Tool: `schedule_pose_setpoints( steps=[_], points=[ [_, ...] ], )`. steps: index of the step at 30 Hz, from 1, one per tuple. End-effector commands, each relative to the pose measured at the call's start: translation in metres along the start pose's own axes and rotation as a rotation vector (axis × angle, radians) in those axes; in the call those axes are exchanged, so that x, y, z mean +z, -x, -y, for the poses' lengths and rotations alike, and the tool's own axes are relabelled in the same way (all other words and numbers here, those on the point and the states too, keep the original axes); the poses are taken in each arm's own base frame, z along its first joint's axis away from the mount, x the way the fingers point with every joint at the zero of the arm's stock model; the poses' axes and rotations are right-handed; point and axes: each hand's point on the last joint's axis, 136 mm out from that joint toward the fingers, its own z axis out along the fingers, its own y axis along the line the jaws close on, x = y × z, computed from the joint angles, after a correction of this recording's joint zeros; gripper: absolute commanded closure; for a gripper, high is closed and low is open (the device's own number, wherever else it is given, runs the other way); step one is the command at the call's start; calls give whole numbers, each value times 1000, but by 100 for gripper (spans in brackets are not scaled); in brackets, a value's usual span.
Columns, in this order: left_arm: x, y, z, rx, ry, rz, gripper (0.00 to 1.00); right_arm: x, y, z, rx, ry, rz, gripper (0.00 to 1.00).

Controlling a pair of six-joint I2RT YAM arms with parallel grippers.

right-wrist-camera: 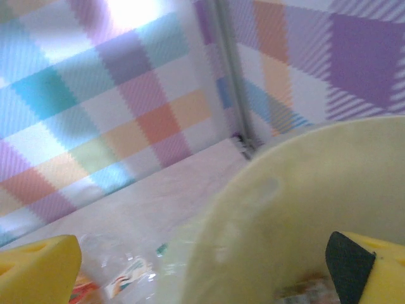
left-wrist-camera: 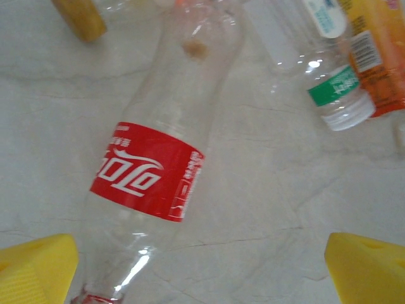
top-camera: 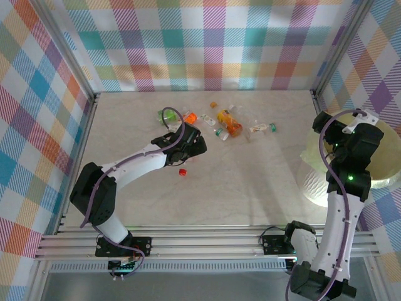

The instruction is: Put the plastic bottles in the bin

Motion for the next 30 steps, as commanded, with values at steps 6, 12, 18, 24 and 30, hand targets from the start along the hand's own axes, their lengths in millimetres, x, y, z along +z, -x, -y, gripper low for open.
schedule_pose_setpoints(
  steps=[6, 12, 18, 24, 30],
  points=[
    [25, 0, -21, 11, 65, -123, 0, -5, -8, -95, -80, 424, -85, 0],
    [43, -1, -24, 86, 91, -172, 0, -3, -25, -126, -166, 510, -129, 0],
    [60, -5, -22, 180, 85, -233, 3, -10, -36, -149, -182, 627, -170, 0],
    [74, -11, -26, 238, 105, -236, 11, -9, -48, -160, -163, 676, -204, 0],
    [84, -14, -28, 292, 149, -204, 17, -3, -49, -163, -139, 677, -204, 0]
  ],
)
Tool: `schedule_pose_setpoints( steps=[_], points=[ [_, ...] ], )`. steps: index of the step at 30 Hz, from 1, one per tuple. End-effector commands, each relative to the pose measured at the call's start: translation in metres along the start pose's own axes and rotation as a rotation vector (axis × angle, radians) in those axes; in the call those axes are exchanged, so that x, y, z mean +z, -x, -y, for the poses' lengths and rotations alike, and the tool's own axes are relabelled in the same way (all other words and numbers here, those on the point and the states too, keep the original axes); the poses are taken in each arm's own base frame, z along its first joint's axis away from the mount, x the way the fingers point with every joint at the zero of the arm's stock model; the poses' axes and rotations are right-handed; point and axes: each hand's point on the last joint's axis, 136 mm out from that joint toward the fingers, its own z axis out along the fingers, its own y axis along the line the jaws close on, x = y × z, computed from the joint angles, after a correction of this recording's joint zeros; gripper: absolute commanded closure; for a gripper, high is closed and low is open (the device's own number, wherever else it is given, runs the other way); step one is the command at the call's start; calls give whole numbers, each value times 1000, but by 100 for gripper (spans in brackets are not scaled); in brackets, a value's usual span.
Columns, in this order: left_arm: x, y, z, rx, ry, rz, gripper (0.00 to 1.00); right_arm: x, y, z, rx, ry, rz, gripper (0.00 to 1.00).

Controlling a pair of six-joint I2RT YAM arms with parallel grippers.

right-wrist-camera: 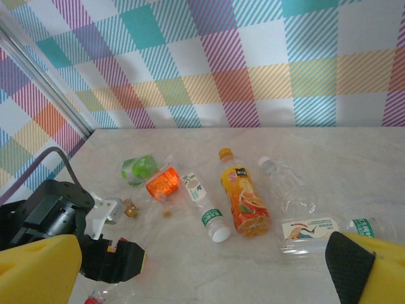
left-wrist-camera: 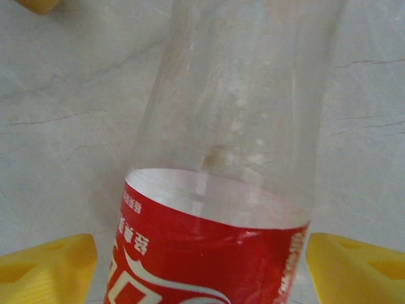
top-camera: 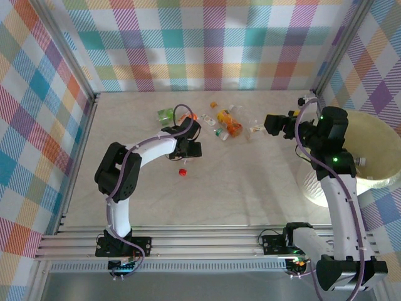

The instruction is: Put the plastic bottles in the bin

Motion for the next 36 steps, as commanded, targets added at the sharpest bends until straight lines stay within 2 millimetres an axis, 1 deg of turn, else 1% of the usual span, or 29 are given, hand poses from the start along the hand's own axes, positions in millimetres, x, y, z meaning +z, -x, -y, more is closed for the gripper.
schedule_pose_setpoints(
  steps=[1, 4, 6, 9, 13, 17, 19, 23, 26, 29, 31, 33, 36],
  points=[
    [7, 3, 3, 56, 33, 28, 19, 2, 9, -5, -4, 21, 45, 0],
    [13, 0, 3, 86, 80, 38, 26, 4, 9, -6, 6, 42, 51, 0],
    [16, -3, 1, 91, 99, 39, 34, 4, 9, -7, 19, 49, 61, 0],
    [19, -9, -1, 88, 99, 39, 40, 5, 10, -5, 22, 43, 86, 0],
    [13, -11, 6, 88, 57, 67, 44, 8, 6, -10, 20, 80, 70, 0],
    [2, -14, 25, 68, -64, 109, 47, 9, 4, -8, 29, 79, 83, 0],
    [-6, -14, 31, 56, -97, 139, 49, 10, 3, -7, 35, 76, 87, 0],
    [-36, -3, 56, 42, -252, 235, 51, 15, -3, -7, 70, 95, 59, 0],
    [-70, 4, 87, 63, -440, 275, 51, 21, -8, -9, 102, 118, 33, 0],
    [-113, 12, 120, 100, -660, 311, 51, 29, -12, -10, 157, 137, -9, 0],
    [-146, 16, 140, 131, -810, 340, 52, 36, -15, -18, 182, 186, -61, 0],
    [-173, 18, 155, 157, -927, 366, 52, 42, -17, -28, 191, 240, -101, 0],
    [-205, 18, 174, 195, -1081, 384, 52, 49, -18, -45, 205, 325, -144, 0]
  ],
)
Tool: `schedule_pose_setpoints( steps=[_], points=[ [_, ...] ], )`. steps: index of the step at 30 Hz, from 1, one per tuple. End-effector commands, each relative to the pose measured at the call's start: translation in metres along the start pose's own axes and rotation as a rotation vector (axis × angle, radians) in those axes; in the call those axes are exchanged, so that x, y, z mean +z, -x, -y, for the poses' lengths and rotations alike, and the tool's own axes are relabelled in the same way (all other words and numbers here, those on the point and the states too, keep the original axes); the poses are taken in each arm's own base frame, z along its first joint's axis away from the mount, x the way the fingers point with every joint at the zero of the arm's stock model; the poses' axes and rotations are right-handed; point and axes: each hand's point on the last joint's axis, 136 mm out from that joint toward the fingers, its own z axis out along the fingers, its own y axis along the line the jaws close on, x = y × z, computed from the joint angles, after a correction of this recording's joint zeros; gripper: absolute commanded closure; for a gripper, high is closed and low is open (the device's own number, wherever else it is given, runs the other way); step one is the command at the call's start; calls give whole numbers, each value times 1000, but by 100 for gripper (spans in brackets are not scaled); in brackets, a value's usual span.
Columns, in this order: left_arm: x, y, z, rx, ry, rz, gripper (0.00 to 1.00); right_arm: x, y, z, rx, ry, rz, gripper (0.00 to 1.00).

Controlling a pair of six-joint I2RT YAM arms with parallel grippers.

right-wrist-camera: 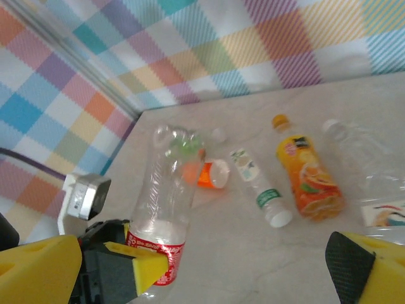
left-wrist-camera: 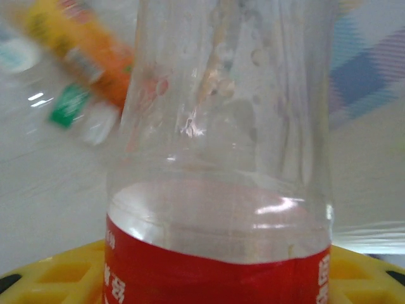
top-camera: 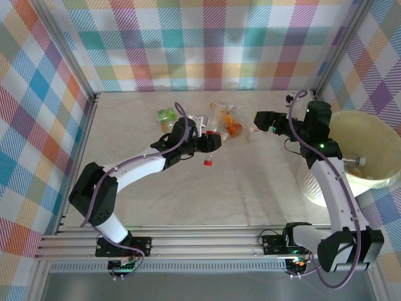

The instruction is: Put the plastic bottles in the bin

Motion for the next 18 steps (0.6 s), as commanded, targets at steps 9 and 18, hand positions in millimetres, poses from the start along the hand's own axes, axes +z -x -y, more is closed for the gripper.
schedule_pose_setpoints(
  steps=[9, 18],
  points=[
    [-24, 18, 150, 15, -674, -8, 52, 18, 2, -60, 31, 305, -100, 0],
    [-12, 0, 169, 30, -686, -47, 52, 24, 10, -67, 47, 338, -77, 4]
  ],
)
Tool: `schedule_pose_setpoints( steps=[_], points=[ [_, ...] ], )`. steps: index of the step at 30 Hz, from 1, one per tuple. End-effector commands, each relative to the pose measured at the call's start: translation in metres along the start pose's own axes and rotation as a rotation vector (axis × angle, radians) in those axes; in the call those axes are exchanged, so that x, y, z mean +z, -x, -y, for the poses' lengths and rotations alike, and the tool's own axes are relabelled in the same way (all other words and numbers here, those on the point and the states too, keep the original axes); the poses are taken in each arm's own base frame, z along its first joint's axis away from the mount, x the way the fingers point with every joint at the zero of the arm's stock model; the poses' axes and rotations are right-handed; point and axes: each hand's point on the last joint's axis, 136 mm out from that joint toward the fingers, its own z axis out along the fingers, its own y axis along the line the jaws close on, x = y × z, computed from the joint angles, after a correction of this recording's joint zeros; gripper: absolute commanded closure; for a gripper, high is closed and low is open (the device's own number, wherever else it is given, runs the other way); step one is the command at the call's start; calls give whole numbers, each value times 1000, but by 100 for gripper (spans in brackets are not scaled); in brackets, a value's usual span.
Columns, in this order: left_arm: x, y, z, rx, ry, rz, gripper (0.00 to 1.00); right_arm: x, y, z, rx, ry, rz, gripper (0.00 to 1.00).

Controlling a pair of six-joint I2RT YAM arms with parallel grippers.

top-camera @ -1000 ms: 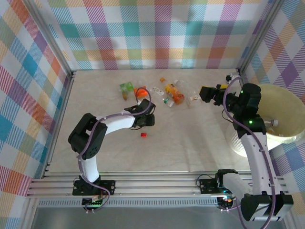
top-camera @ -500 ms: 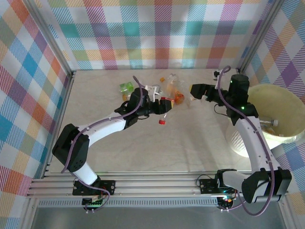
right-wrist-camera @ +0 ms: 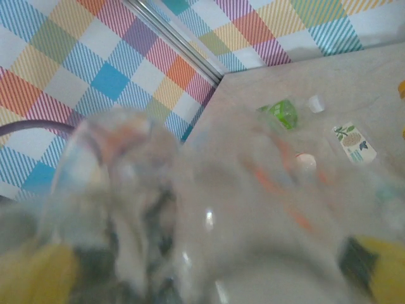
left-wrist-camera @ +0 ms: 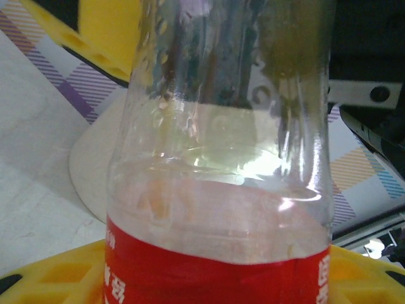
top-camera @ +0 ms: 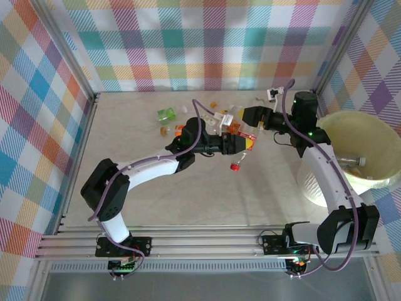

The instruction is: Put the plastic bottles in the bin

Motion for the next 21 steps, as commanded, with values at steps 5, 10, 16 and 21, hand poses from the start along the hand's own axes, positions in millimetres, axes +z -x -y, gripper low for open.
schedule_pose_setpoints(
  steps=[5, 10, 16, 21],
  points=[
    [5, 11, 7, 49, 5, 37, 53, -7, 10, -19, -57, 20, 27, 24],
    [7, 12, -2, 55, 40, 45, 53, -8, 8, -13, -39, -18, 13, 37],
    [7, 11, -18, 36, 108, 57, 41, -6, 13, -4, -24, -65, 22, 51],
    [-1, 15, -30, 43, 213, 77, 21, -12, 21, 4, -64, -156, 39, 56]
  ],
)
